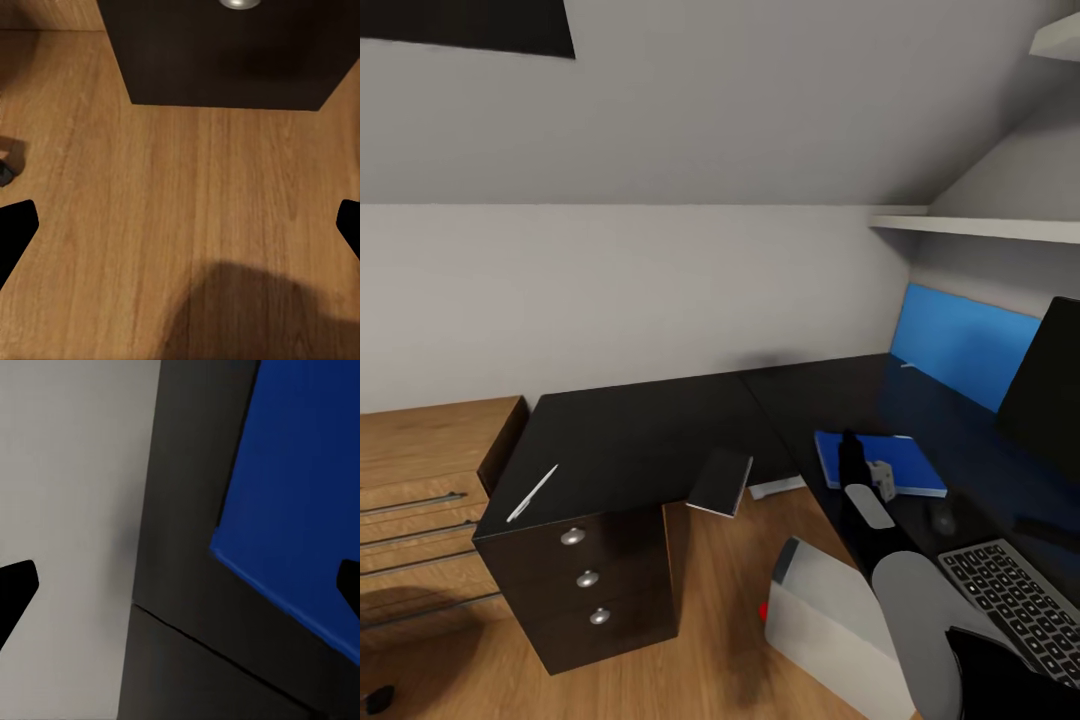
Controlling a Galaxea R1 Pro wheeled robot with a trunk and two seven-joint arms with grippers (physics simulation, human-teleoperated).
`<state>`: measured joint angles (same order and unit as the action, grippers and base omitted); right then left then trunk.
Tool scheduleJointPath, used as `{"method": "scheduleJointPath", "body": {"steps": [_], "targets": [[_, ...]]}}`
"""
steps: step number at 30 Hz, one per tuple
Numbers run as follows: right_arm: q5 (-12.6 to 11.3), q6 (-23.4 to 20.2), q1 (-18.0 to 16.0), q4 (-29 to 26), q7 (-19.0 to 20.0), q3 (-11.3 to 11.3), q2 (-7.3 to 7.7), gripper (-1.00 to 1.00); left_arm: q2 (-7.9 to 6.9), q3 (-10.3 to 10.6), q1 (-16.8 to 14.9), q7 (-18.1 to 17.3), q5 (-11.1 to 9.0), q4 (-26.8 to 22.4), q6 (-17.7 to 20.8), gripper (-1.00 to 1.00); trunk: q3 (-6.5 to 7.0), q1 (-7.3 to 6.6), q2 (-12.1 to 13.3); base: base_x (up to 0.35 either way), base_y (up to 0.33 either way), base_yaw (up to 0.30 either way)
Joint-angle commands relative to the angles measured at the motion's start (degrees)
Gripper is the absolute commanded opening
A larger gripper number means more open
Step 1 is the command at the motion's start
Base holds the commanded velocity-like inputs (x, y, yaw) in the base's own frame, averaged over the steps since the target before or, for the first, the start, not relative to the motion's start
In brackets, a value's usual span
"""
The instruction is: In the bedroom, organize the workspace by keeping the computer under the desk, ensuring the monitor is on the desk, placing the keyboard on the desk next to the monitor, placing the mouse on the desk next to the keyboard, moving the folder from the swivel chair onto the desk next to the mouse, stacking the notebook on top of the folder with the pen on top of the notebook, and positioning the swivel chair next to the desk.
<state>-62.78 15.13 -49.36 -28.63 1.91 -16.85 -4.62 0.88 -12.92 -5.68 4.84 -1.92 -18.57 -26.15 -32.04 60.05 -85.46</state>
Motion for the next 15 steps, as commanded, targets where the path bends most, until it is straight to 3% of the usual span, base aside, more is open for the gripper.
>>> {"method": "scheduleJointPath", "body": {"steps": [1, 8, 15], "targets": [[-0.6, 0.1, 0.0, 0.0, 0.2, -0.1, -0.07, 1.00, 0.00, 0.1, 0.0, 0.2, -0.2, 0.0, -0.2, 1.00, -0.03, 0.00, 0.0, 0.000, 0.000, 0.090], [-0.3, 0.2, 0.0, 0.0, 0.2, 0.2, -0.45, 1.00, 0.00, 0.1, 0.0, 0.2, -0.2, 0.0, -0.2, 1.00, 0.43, 0.00, 0.0, 0.000, 0.000, 0.150], [1.2, 0.2, 0.9, -2.4, 0.2, 2.2, -0.96, 1.00, -0.07, 0.1, 0.0, 0.2, -0.2, 0.0, -0.1, 1.00, 0.93, 0.00, 0.0, 0.000, 0.000, 0.161]]}}
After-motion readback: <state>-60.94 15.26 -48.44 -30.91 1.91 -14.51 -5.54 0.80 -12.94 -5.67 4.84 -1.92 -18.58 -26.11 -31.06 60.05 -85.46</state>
